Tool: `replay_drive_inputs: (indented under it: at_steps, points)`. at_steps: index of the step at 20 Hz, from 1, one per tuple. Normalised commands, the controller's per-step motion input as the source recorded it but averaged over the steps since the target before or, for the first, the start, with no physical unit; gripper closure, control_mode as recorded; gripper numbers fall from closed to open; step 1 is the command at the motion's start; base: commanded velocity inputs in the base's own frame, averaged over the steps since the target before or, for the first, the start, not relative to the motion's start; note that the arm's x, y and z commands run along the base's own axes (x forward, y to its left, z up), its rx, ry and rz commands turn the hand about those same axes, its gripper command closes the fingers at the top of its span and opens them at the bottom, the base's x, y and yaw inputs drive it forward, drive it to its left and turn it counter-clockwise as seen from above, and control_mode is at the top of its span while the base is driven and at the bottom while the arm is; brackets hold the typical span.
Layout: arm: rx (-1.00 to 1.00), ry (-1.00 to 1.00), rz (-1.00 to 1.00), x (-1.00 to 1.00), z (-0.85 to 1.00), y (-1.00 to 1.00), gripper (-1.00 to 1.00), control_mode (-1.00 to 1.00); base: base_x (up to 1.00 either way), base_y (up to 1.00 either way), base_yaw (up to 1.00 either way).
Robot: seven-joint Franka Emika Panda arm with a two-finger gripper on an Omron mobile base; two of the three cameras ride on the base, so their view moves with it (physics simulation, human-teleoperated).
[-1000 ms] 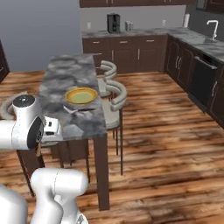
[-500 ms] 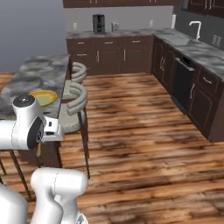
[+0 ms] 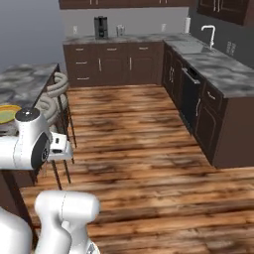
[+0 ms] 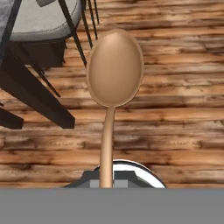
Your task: Take the fork and place it on the left side of the plate. Then take the spoon and place it on the right side of the plate. Make sure they're directly next to the plate.
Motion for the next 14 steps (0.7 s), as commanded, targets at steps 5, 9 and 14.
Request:
replay_drive_inputs:
  at_steps: [5,9,14]
  points:
    - [0.0,0.0,0.0,0.0,0.0,0.0,1.0,1.0,0.91,-0.43,0.36]
    - [0.0,0.0,0.0,0.0,0.0,0.0,1.0,1.0,0.91,-0.25,0.44]
    - [0.0,0.0,0.0,0.0,0.0,0.0,1.0,1.0,0.82,-0.27,0.44]
